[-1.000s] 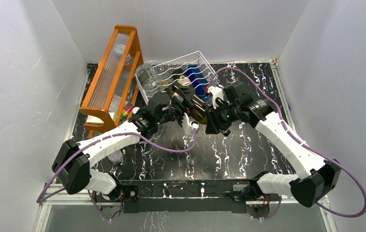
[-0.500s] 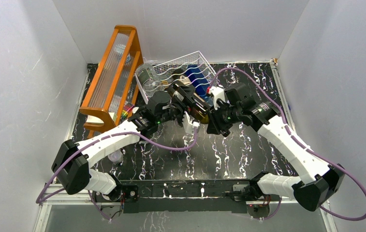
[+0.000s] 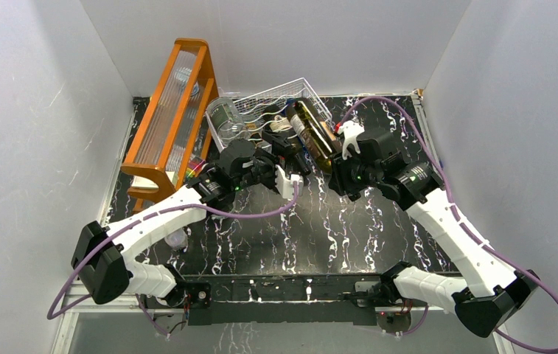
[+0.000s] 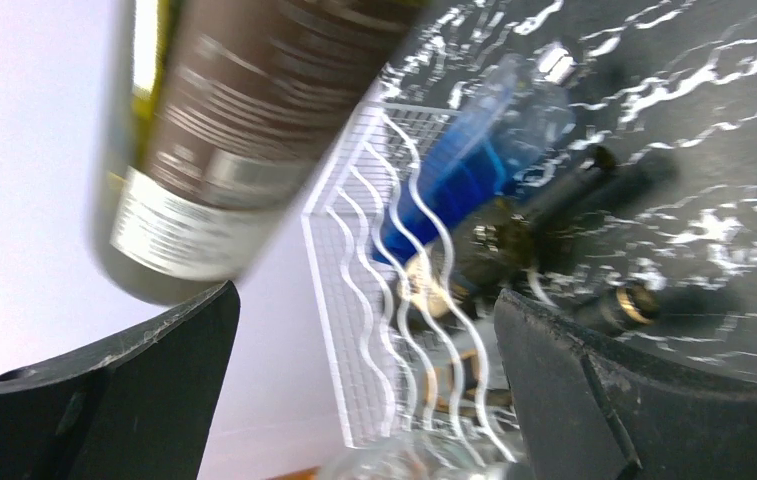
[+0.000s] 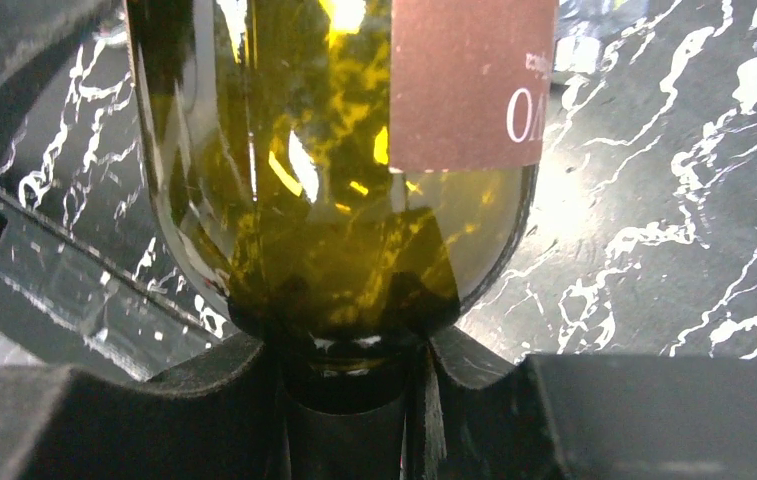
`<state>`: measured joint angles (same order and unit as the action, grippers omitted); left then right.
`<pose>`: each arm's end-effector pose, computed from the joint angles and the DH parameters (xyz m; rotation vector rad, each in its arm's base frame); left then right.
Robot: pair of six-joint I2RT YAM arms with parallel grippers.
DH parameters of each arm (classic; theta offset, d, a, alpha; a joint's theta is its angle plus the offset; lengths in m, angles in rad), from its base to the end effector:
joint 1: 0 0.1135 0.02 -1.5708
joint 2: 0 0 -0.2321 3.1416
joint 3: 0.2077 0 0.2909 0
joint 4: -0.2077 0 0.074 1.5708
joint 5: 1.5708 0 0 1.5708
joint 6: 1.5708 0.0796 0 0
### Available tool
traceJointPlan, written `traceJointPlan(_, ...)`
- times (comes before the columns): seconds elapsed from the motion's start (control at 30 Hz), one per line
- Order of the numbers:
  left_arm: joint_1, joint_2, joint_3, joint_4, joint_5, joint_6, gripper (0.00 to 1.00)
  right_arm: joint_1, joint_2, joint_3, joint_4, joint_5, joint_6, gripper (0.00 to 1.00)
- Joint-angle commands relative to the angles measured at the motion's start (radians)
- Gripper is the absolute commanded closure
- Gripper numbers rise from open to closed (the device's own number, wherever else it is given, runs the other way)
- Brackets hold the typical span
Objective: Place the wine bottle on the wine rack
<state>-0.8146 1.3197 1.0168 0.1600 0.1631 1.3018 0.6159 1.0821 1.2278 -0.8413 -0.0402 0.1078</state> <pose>0.2671 -0.3020 0.2889 1.5519 0.7342 0.2220 0.2445 0.1770 0.3207 -0.5995 2.2225 0.4245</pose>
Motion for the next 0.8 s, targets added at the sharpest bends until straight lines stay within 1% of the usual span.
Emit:
traceJointPlan(0.0,0.003,-0.066,0.097,-0.155,-0.009,-0.223,0.02,-0.005,-0.066,0.021,0.240,0.054,0.035,1.00)
traceJointPlan(0.13,0.003,-0.146,0.066,-0.135,-0.029,-0.450,0.02,-0.006,-0.061,0.004,0.274,0.057,0.048,1.00)
traceJointPlan(0.23,0.004,-0.222,0.053,-0.168,-0.097,-0.625,0.02,-0.006,-0.051,-0.008,0.299,0.063,0.062,1.00)
traceJointPlan(0.3,0.004,-0.264,0.050,-0.197,-0.172,-0.748,0.02,-0.006,-0.035,-0.008,0.310,0.060,0.072,1.00)
traceJointPlan(0.43,0.004,-0.333,0.048,-0.273,-0.272,-0.939,0.02,-0.007,0.008,-0.008,0.353,0.038,0.079,1.00)
traceJointPlan(0.57,0.004,-0.360,0.099,-0.366,-0.348,-1.133,0.02,-0.005,0.058,-0.001,0.402,-0.026,0.082,1.00)
traceJointPlan(0.67,0.004,-0.379,0.101,-0.388,-0.414,-1.311,0.02,-0.006,0.109,0.011,0.428,-0.143,0.065,1.00)
traceJointPlan(0.7,0.004,-0.384,0.105,-0.409,-0.424,-1.379,0.02,-0.006,0.129,0.020,0.432,-0.170,0.065,1.00)
traceJointPlan(0.77,0.004,-0.395,0.110,-0.447,-0.393,-1.453,0.02,-0.006,0.178,0.045,0.432,-0.190,0.081,1.00)
